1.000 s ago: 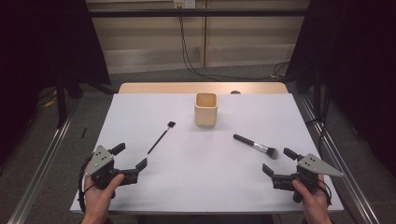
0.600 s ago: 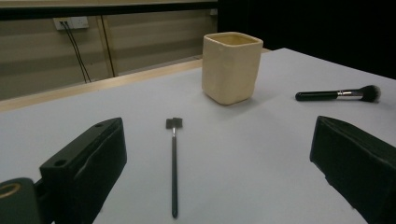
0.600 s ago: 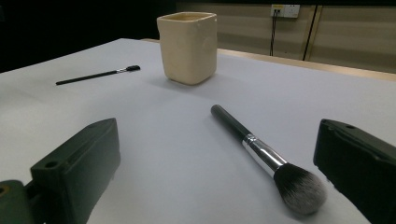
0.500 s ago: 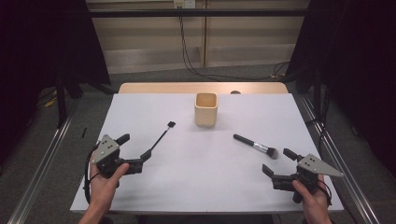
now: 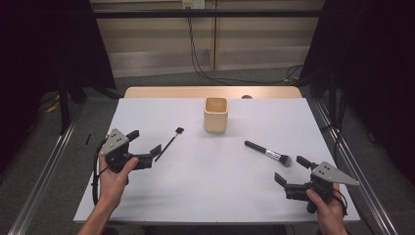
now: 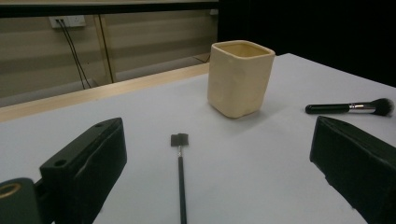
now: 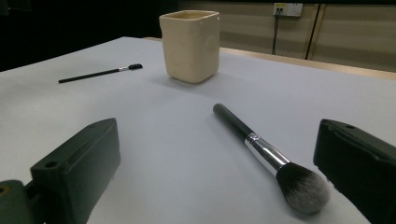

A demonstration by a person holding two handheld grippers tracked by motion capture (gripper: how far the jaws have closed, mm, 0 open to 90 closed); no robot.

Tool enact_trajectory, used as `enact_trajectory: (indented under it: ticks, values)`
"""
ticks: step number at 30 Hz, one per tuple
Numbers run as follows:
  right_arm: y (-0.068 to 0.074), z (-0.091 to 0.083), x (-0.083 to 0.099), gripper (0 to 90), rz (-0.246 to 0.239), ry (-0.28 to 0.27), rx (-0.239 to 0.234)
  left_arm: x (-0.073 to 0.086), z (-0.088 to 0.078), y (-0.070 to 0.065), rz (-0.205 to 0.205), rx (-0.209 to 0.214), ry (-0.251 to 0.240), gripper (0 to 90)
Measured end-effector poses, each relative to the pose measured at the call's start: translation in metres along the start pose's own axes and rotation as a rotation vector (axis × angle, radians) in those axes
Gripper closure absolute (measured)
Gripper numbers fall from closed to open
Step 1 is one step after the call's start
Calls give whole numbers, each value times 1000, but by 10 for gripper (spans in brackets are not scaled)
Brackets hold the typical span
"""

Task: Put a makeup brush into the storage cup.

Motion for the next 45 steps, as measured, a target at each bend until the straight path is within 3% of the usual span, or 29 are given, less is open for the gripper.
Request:
enact_trajectory:
  ticks: [15, 23, 28, 35, 45]
  values:
    - [0, 0, 0, 2, 1, 1, -4, -23, 31, 6, 22, 7, 17, 39]
    - [0, 0, 0, 2, -2, 5, -6, -35, 45, 9, 26, -1, 2, 39]
    - [1, 0, 0, 2, 0, 4, -9, -36, 55, 13, 13, -11, -9, 39]
    - [0, 0, 0, 2, 0, 4, -7, -39, 68, 20, 14, -37, 2, 39]
    - [0, 0, 1, 2, -1, 8, -5, -46, 85, 26, 11, -40, 30, 39]
Point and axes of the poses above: each handheld gripper's, and its own axes: z roughly forward along the jaws, x roughly out of its underside, y roughly to its left, the point moved 3 cm from there along z, roughly forward along the jaws, and after that the axes turned 3 degrees about y, right-handed, at the moved point
